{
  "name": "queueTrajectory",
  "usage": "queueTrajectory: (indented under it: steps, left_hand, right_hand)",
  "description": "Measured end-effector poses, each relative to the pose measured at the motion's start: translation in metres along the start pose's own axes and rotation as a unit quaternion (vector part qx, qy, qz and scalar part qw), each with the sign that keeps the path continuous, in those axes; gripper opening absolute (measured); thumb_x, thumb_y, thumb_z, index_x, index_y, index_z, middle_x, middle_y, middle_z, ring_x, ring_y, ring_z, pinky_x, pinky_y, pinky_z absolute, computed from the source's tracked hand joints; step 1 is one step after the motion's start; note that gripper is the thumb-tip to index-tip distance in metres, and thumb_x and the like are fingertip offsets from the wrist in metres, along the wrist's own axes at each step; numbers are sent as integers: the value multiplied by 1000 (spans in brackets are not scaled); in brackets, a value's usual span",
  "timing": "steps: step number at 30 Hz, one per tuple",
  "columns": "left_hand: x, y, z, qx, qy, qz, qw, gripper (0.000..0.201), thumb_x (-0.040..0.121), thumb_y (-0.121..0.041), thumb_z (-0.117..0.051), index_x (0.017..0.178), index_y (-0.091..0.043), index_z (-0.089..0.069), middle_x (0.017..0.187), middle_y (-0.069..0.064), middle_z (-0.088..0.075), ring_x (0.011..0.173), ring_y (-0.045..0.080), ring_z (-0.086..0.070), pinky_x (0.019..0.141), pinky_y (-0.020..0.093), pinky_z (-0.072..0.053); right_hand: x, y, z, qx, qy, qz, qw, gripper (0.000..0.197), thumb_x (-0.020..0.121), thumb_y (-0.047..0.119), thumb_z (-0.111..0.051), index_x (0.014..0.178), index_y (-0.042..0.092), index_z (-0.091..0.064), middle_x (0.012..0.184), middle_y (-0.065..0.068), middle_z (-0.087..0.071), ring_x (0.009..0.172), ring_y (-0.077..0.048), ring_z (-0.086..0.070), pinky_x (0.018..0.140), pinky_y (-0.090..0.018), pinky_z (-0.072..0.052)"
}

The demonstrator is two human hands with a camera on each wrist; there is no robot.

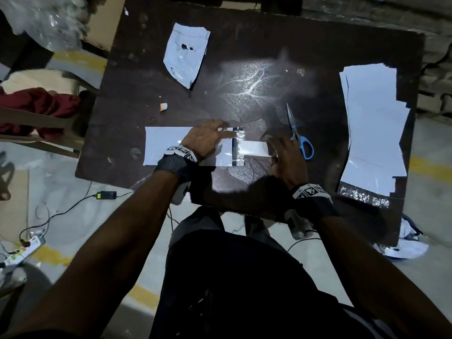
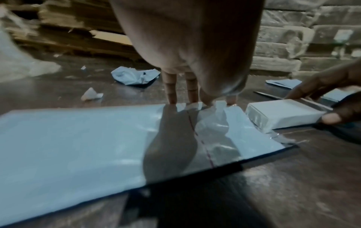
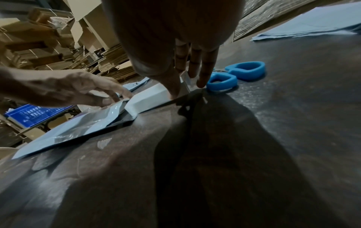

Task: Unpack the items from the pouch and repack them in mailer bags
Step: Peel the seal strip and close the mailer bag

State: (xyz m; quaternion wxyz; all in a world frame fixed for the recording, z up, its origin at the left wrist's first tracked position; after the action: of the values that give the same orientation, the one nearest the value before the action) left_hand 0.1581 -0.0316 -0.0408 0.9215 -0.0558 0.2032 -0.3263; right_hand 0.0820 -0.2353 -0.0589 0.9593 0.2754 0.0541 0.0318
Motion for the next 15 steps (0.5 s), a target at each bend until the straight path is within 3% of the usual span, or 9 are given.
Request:
queueTrajectory:
  steps: [4,6,11,15]
  left_hand:
    - [12,-7,9,103,76,-58,990,57,92,-12,-49,143,-37,-43,150,3,-34,128,28,-44,98,46,-47]
    - [15,-9,12,132,89,-69,985,52,94,-14,-48,140,-38,-47,150,0,-32,128,25,-41,96,45,-49]
    - [23,-13,21,115,38,-82,989,30,93,-13,-51,119,-24,-62,124,4,-48,111,25,-49,76,41,-49]
    - [22,-10,27,90,10,-107,990,24,90,-11,-52,109,-21,-64,117,7,-52,106,28,-52,69,37,-46]
  right_hand:
    - [-5,3,0,3,-6,1,1000,60,61,-8,-60,119,6,-59,112,-16,-59,98,-41,-53,75,-46,-50]
    - [-6,5,-1,2,-8,1,1000,61,60,-9,-60,119,6,-59,115,-15,-59,98,-40,-52,77,-44,-49]
    - [-3,13,1,2,-20,0,1000,61,56,-11,-61,115,3,-60,109,-17,-60,94,-38,-51,76,-41,-45]
    - [5,16,-10,4,3,9,1000,62,55,-1,-56,116,4,-58,110,-18,-60,92,-38,-53,76,-44,-48]
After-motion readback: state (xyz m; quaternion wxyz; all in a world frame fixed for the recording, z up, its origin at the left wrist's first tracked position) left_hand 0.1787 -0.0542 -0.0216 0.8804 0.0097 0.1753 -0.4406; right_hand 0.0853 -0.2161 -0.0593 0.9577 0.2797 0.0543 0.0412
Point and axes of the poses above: each hand's wrist, its own x-axis towards the middle knuckle, its own z-axis out of the back of the hand, y = z × x, the point moved 6 cm from there along x, towards the middle knuckle
